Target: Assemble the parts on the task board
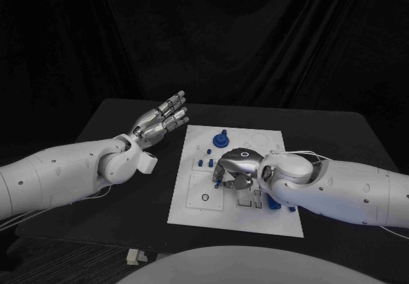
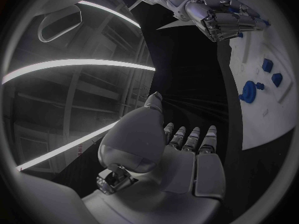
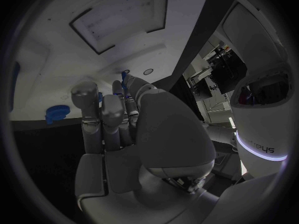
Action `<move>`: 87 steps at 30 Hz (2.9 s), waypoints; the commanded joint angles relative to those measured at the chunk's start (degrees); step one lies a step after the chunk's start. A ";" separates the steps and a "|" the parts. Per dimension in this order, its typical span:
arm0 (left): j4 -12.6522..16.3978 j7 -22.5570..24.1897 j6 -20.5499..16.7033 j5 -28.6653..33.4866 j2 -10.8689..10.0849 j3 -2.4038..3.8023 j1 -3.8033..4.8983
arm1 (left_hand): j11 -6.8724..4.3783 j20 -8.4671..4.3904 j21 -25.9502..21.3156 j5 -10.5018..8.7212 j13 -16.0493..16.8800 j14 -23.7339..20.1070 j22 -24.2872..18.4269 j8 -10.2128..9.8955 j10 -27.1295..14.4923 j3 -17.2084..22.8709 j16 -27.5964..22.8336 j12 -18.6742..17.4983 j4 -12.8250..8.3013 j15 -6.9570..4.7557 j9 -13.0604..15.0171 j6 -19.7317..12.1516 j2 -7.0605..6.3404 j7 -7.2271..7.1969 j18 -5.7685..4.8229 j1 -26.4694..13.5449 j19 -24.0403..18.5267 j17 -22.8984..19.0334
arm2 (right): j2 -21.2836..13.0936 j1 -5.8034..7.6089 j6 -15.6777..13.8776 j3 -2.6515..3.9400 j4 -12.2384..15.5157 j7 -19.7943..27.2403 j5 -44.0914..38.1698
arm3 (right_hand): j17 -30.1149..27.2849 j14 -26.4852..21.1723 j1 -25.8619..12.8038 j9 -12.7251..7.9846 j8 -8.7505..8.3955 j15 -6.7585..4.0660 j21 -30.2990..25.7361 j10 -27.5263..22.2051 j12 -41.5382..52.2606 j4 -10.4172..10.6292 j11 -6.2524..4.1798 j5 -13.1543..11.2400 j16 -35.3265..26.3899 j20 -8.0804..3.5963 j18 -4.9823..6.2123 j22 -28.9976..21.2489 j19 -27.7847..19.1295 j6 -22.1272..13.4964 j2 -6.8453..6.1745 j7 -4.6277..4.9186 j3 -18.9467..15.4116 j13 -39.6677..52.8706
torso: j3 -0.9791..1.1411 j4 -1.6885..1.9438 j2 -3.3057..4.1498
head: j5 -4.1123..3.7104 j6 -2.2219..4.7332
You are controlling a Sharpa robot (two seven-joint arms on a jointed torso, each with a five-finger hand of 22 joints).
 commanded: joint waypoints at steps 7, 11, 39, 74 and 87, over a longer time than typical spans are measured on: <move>-0.02 0.53 0.80 0.04 0.25 0.06 -0.13 | 0.27 0.35 0.04 0.32 -0.06 0.08 -0.05 0.27 0.03 -0.03 -0.21 -0.19 -0.40 0.31 0.07 -0.03 0.49 0.48 0.50 0.13 -0.03 -0.05 | 0.28 -0.84 0.72 -0.13 -0.25 -0.93 -0.31 | -0.05 0.09 0.07 -0.06 -0.25 0.16 -0.28 0.00 -0.25 -0.03 0.29 0.14 -0.34 0.11 -0.33 6.06 -0.25 -0.39 -0.59 0.13 0.28 0.03 | -0.01 -0.03 -0.03 | 0.17 -0.01; -0.07 0.43 0.86 0.04 0.27 0.06 -0.15 | 0.27 0.35 0.04 0.32 -0.06 0.08 -0.05 0.27 0.03 -0.03 -0.21 -0.19 -0.40 0.31 0.07 -0.03 0.49 0.48 0.50 0.13 -0.03 -0.05 | 0.36 -0.93 0.27 -0.12 -0.26 -0.69 -0.31 | -0.04 0.08 0.06 -0.05 -0.24 0.17 -0.24 0.09 -0.25 -0.02 0.28 0.04 -0.33 0.12 -0.34 6.07 -0.25 -0.32 -0.58 0.12 0.29 0.05 | 0.02 -0.01 0.00 | 0.22 -0.01; -0.53 -0.73 1.31 0.04 0.48 0.06 -0.26 | 0.40 0.38 0.01 0.84 -0.06 0.08 -0.15 0.34 0.03 0.32 -0.21 -0.19 -1.08 0.63 0.12 0.22 1.19 1.44 0.46 0.38 -0.06 -0.05 | 0.41 -1.06 -0.26 -0.12 -0.11 -0.17 -0.31 | -0.18 0.06 -0.06 0.00 -0.17 0.14 -0.15 0.55 -0.26 0.09 0.21 -0.36 -0.42 0.14 -0.33 6.06 -0.28 0.10 -0.51 0.05 0.29 0.13 | 0.00 -0.03 -0.02 | 0.45 -0.01; -1.22 -1.66 2.02 0.04 0.90 0.06 -0.42 | 0.44 0.46 0.01 1.95 -0.06 0.08 -0.14 0.40 0.03 0.89 -0.21 -0.19 -2.46 0.77 0.16 0.49 1.64 1.96 0.44 1.00 -0.05 -0.05 | 0.69 -1.06 0.61 -0.12 -0.25 -0.46 -0.30 | -0.96 -0.41 -0.83 -0.47 -1.40 0.48 -1.78 -0.45 -1.35 0.69 0.66 -0.81 -1.14 0.37 -0.12 5.67 -0.96 -1.39 -0.98 0.50 0.17 0.02 | 0.03 0.07 -0.03 | 0.69 -0.01; -1.34 -1.87 2.24 0.04 0.93 0.06 -0.59 | 0.48 0.48 0.01 2.08 -0.06 0.08 -0.13 0.41 0.03 1.03 -0.21 -0.19 -2.79 0.90 0.17 0.53 1.76 2.04 0.43 1.08 -0.04 -0.05 | 0.50 -1.07 -0.09 -0.12 -0.32 -0.22 -0.30 | -0.71 -0.39 -0.90 -0.32 -1.13 0.46 -1.76 -0.01 -1.10 0.89 0.53 -0.70 -0.86 0.45 -0.09 5.67 -1.05 -0.69 -0.55 0.32 0.32 0.20 | 0.00 -0.04 -0.03 | 0.91 -0.01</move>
